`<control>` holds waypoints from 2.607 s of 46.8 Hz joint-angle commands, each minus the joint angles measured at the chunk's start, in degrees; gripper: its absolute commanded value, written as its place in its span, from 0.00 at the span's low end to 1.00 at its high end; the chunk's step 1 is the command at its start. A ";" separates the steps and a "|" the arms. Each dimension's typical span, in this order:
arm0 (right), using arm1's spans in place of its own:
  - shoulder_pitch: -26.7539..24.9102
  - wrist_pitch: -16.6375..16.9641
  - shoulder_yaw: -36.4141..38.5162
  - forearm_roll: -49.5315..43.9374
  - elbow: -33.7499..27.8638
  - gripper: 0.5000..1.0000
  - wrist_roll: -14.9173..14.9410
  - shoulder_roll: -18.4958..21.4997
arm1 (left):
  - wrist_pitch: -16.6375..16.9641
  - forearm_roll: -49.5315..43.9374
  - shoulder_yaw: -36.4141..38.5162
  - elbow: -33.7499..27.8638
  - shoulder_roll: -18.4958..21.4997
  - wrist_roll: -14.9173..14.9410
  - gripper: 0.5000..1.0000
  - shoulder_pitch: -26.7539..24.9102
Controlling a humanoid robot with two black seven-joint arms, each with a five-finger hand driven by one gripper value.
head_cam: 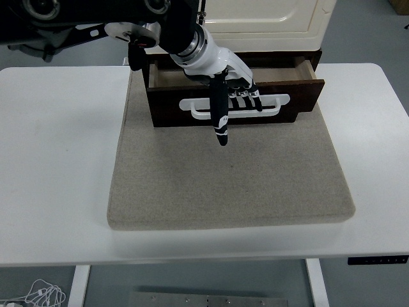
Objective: Open the drawer under the combination cabinet
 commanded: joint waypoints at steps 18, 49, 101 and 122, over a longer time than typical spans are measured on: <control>0.01 0.00 0.00 0.00 0.00 0.85 0.00 0.00 | -0.59 0.00 -0.35 -2.50 0.87 0.08 1.00 -0.61; 0.01 0.00 0.00 0.00 0.00 0.85 0.00 0.00 | -4.90 -0.35 -2.72 -4.17 2.19 0.17 1.00 -0.79; 0.01 0.00 0.00 0.00 0.00 0.85 0.00 0.00 | -4.64 4.47 -52.63 7.77 6.49 -0.62 1.00 9.31; 0.01 0.00 0.00 0.00 0.00 0.85 0.00 0.00 | 11.70 5.18 -64.07 23.24 10.98 -15.20 1.00 11.51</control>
